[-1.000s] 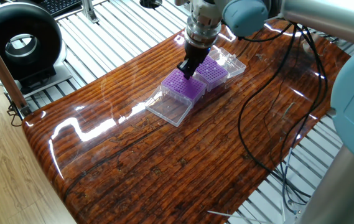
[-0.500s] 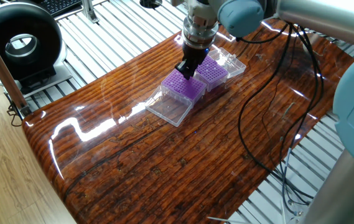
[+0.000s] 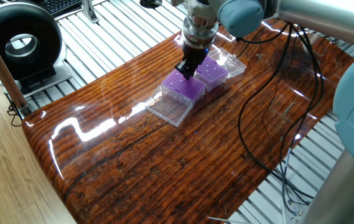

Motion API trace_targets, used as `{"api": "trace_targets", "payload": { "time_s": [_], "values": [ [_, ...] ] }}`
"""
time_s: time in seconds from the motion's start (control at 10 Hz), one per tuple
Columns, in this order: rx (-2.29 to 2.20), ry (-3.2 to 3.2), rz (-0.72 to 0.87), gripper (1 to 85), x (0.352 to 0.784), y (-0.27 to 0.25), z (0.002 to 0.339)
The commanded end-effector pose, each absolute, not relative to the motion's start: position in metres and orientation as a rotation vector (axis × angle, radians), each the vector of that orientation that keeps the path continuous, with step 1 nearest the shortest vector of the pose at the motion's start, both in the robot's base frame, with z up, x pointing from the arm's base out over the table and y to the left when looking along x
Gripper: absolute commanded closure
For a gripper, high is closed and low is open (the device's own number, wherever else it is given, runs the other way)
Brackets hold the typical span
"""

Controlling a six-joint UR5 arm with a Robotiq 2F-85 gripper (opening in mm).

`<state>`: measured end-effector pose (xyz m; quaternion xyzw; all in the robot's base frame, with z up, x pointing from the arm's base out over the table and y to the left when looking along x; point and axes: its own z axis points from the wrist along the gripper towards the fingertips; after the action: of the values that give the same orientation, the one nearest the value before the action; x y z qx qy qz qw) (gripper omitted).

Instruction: Transfer all small pipette tips from one holder to another

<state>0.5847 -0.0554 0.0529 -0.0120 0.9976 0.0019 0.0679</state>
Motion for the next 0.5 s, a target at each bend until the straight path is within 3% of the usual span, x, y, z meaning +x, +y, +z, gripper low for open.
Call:
{"api": "trace_targets", "payload": {
  "time_s": [0.0, 0.4],
  "values": [
    [0.056, 3.009, 0.095, 66.0, 0.5913, -0.0531, 0.0543],
    [0.100, 3.002, 0.096, 66.0, 0.5961, -0.0572, 0.0535]
  ]
}}
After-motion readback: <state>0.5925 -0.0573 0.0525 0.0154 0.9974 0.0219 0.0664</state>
